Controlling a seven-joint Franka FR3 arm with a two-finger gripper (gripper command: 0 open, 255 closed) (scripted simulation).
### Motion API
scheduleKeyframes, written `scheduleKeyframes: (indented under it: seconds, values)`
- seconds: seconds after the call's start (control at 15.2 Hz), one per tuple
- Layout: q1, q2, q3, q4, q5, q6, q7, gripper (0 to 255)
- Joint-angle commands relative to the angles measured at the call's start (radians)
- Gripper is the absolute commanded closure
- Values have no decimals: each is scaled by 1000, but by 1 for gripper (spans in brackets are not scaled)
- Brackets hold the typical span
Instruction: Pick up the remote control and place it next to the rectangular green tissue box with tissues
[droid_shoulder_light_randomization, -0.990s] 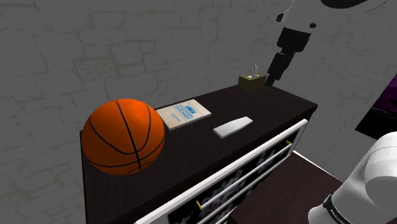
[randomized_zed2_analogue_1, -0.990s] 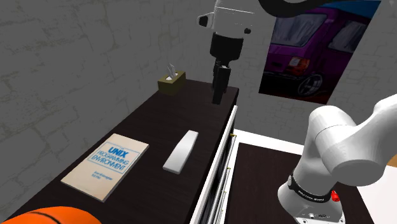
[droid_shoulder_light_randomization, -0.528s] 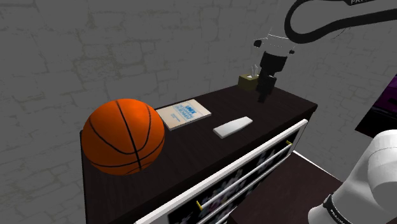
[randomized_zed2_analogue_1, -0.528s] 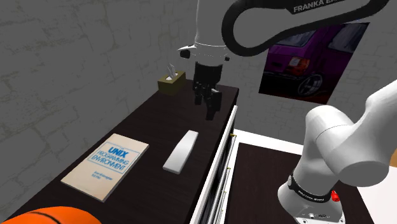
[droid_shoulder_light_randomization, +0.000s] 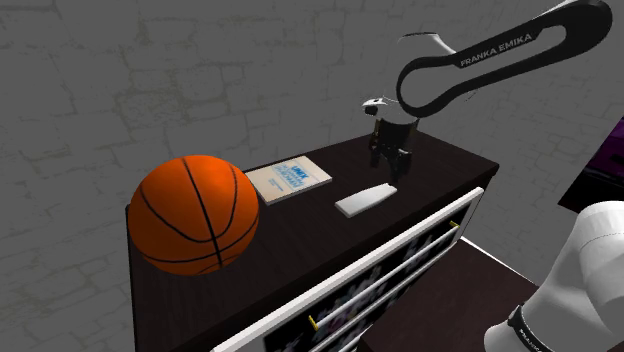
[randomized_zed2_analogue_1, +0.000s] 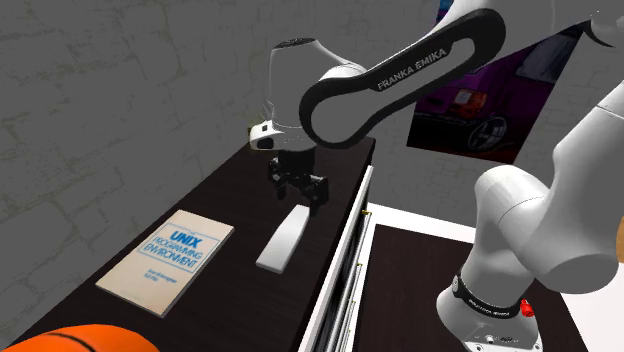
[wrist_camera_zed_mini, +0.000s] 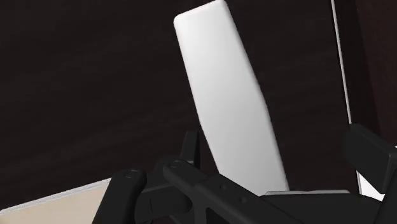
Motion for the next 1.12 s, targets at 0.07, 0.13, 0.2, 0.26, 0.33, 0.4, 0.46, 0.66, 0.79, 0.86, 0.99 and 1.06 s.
scheduleKeyframes:
  seconds: [0.07,0.13,0.2,0.26,0.33,0.4,0.46,0.66,0.79,0.86,0.99,1.06]
  values:
    - [44,111,-22,9,-2,87,-193,0]
    - [55,142,-26,13,-1,110,-245,0]
    - [54,151,-27,6,2,125,-247,0]
    - [55,160,-27,0,4,140,-249,0]
    - [55,169,-28,-6,7,155,-251,0]
    - [55,178,-29,-12,10,169,-253,0]
    - [56,188,-30,-17,13,184,-256,0]
    - [57,214,-32,-30,22,222,-263,0]
    - [57,214,-32,-30,22,222,-263,0]
    - [57,214,-32,-30,22,222,-263,0]
    - [57,214,-32,-30,22,222,-263,0]
    - [57,214,-32,-30,22,222,-263,0]
